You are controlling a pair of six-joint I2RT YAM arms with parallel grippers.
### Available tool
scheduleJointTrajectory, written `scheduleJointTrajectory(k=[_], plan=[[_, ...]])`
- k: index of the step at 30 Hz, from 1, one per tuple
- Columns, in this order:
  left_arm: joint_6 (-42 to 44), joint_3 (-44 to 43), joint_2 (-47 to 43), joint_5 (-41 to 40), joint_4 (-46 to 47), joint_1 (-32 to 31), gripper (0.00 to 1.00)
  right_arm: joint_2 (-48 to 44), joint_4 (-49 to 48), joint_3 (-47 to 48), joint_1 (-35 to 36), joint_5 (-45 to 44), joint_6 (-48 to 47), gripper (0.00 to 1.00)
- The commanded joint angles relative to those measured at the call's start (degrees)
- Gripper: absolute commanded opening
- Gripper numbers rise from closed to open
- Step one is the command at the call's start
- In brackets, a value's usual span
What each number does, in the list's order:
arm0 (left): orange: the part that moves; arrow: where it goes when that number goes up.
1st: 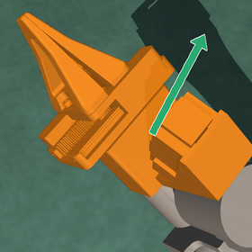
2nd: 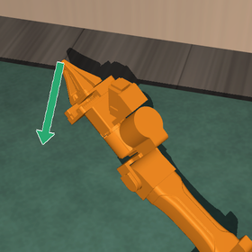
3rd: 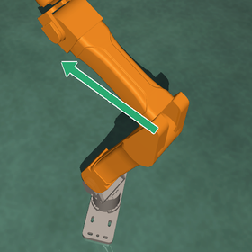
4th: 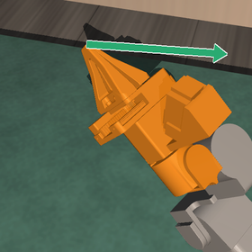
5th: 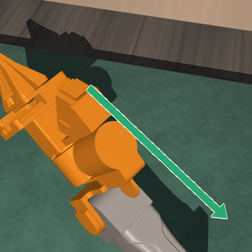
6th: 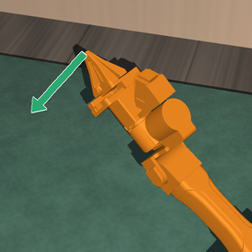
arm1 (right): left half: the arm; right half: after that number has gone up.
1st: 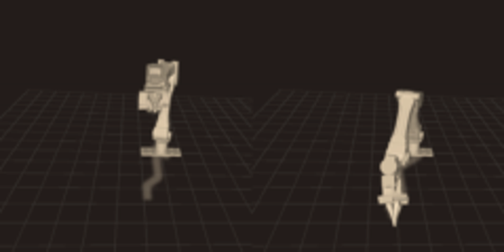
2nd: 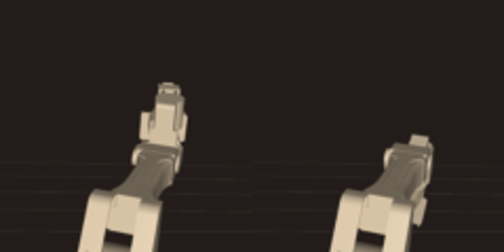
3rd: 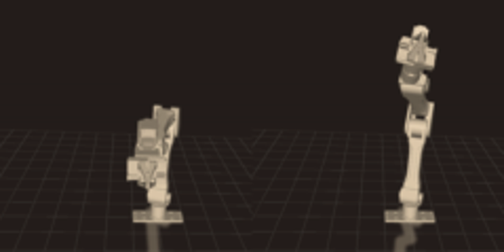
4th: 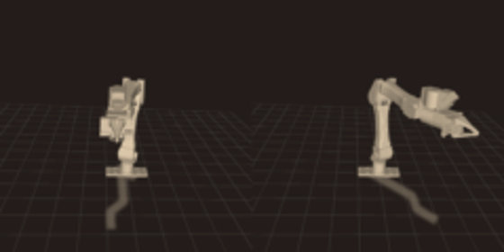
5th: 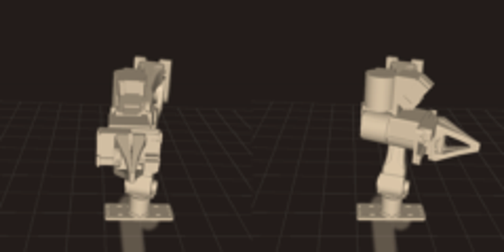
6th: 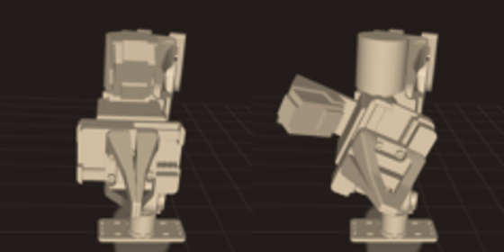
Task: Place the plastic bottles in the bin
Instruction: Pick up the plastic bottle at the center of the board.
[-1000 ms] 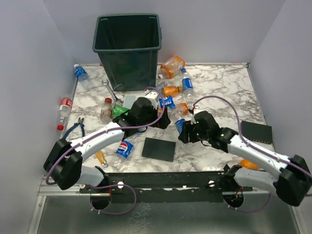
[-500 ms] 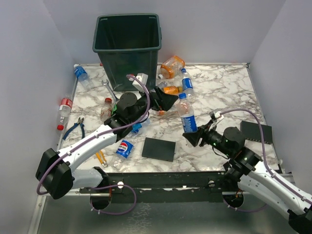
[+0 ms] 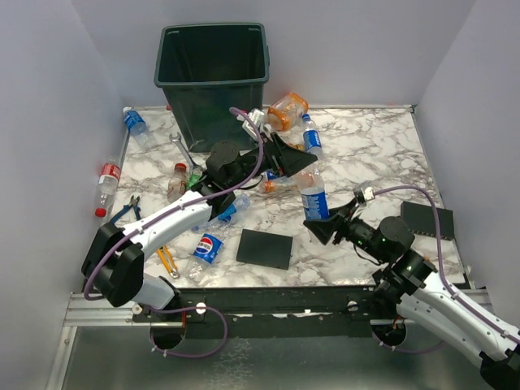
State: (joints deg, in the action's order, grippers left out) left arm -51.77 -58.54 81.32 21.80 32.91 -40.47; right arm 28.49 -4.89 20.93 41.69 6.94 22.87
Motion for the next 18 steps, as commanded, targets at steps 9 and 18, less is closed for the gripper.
scheduleJointTrajectory(k=[9, 18], plan=[[-0.2, -2.7, 2.1, 8.8, 3.0, 0.0, 0.26, 2.3, -1.5, 1.5, 0.3, 0.9, -1.3, 0.4], [11.2, -9.5, -0.5, -0.3, -7.3, 1.7, 0.0, 2.4, 8.9, 10.0, 0.4, 0.6, -0.2, 1.0]])
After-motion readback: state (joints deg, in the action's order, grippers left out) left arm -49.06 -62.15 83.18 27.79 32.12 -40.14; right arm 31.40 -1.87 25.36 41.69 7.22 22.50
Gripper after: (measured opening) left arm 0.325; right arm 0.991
